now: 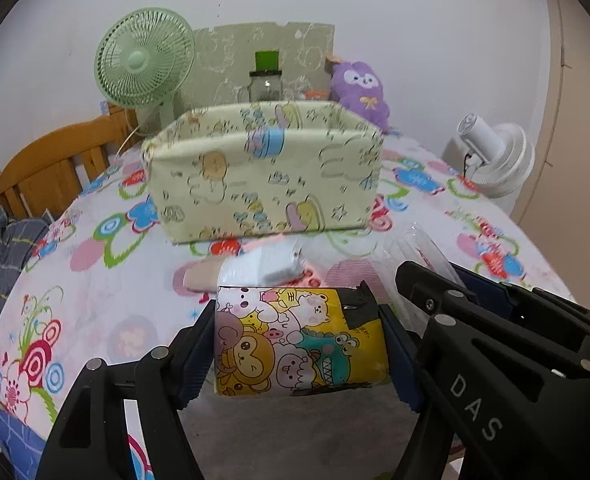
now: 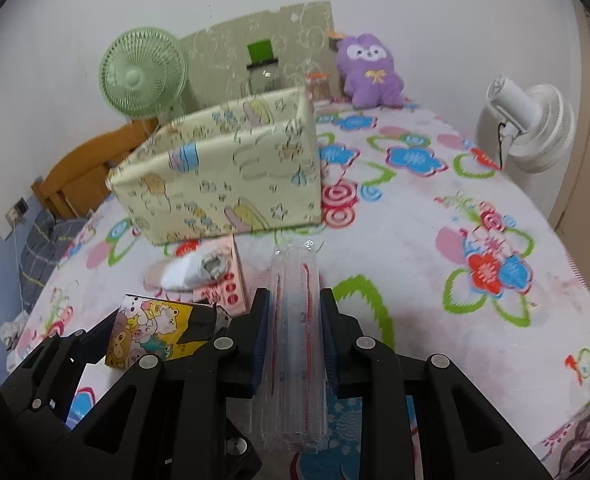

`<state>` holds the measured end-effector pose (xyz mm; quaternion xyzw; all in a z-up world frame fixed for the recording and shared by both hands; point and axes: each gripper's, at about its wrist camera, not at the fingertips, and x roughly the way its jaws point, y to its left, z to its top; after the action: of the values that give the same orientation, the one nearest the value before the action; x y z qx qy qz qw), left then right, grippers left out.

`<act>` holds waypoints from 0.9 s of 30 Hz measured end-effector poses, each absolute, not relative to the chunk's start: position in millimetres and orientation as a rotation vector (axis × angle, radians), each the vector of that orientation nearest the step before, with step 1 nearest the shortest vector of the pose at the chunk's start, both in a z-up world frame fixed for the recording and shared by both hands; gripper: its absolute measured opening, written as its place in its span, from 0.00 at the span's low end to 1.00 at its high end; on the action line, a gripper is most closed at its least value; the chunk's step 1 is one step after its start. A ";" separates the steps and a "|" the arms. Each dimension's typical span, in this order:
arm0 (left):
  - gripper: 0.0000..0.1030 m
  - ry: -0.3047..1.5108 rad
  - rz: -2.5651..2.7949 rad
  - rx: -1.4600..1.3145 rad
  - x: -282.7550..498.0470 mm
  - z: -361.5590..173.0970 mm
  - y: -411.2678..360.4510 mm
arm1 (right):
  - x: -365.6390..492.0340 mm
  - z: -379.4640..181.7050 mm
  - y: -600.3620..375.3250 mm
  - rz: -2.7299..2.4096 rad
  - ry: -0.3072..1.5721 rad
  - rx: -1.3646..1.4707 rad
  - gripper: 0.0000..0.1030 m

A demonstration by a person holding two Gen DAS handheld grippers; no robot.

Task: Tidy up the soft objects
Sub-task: 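Lift and carry the pouch and tube pack over the fabric box with both grippers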

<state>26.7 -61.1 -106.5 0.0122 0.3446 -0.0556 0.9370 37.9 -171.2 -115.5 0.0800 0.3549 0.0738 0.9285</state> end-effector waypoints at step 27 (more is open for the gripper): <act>0.74 0.595 -0.094 -0.007 8.6 -33.2 -44.1 | 12.6 -37.1 -159.1 0.138 0.592 0.138 0.26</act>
<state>8.6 -44.1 -33.2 -0.0036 0.2932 -0.0465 0.9549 12.6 -159.1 -37.1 0.0681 0.2913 0.0680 0.9518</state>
